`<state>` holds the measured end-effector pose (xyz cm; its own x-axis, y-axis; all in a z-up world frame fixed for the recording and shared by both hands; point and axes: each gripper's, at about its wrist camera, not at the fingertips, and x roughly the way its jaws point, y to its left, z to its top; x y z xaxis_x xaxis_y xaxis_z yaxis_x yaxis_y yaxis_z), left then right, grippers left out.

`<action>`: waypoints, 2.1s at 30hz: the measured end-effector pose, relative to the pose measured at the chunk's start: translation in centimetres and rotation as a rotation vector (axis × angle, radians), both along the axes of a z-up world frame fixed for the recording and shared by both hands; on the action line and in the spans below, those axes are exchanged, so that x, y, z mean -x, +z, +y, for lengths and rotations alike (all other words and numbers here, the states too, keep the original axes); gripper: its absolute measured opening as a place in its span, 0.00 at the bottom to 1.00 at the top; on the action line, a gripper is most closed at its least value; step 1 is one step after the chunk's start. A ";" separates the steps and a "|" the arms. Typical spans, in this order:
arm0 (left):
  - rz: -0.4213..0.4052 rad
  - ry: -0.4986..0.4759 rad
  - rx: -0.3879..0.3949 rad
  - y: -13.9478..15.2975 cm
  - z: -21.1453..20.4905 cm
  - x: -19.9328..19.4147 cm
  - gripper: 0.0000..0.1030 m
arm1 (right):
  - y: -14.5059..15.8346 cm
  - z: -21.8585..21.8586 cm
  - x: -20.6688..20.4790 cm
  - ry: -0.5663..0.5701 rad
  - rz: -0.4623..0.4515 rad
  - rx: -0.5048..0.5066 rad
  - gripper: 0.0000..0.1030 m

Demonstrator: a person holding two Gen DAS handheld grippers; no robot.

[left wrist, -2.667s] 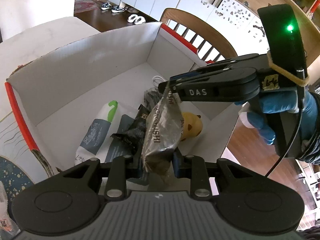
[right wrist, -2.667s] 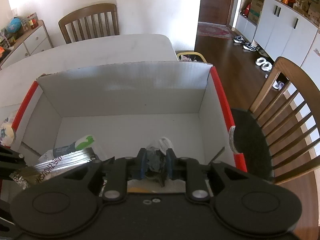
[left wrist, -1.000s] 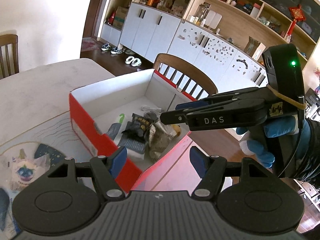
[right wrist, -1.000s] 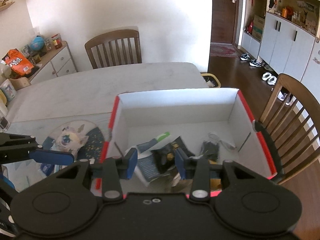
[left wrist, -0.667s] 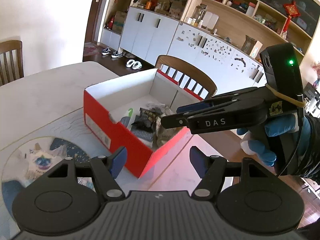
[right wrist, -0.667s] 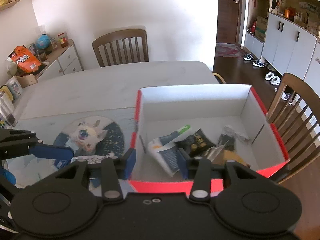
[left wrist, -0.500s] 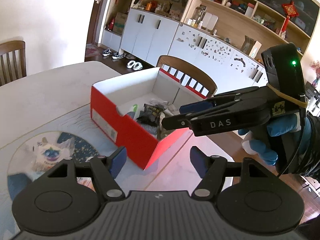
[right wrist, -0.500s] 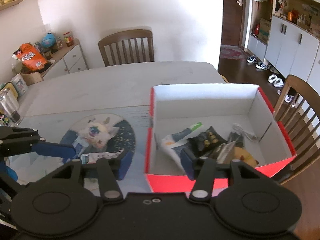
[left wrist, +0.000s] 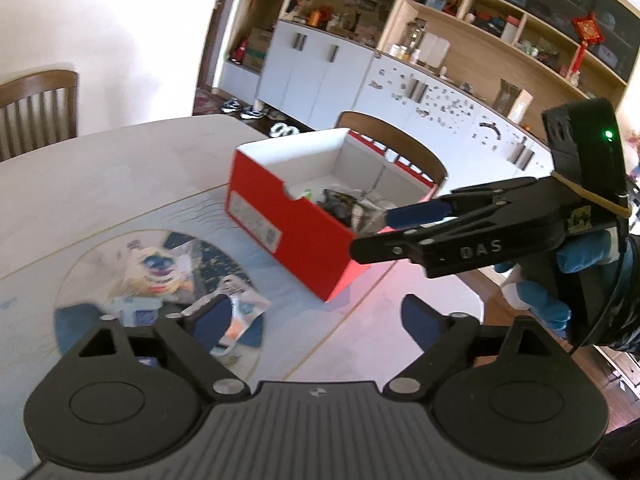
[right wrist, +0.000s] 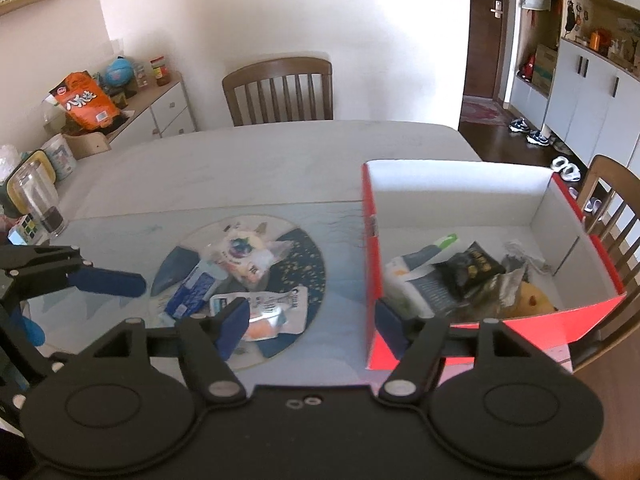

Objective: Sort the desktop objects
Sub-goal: 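Move both tools back to the table, left tool over the mint-green stick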

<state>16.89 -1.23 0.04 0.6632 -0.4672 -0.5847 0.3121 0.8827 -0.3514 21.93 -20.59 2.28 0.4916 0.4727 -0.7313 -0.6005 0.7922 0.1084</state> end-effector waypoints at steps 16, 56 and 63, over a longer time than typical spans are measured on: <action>0.027 0.058 -0.043 -3.6 6.1 3.7 1.00 | -1.8 3.8 2.3 0.028 -0.007 0.023 0.95; 0.050 0.124 -0.271 -13.9 7.5 5.4 1.00 | -7.6 7.5 1.5 -0.018 0.059 0.110 0.95; 0.026 0.122 -0.325 -14.2 6.9 5.3 1.00 | -9.3 8.8 -0.2 -0.062 0.038 0.128 0.95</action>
<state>11.57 5.71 -14.18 0.6857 -0.1723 -0.7072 0.1924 0.9799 -0.0522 22.08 -11.80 -7.07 0.4875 0.3435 -0.8027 -0.5472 0.8366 0.0257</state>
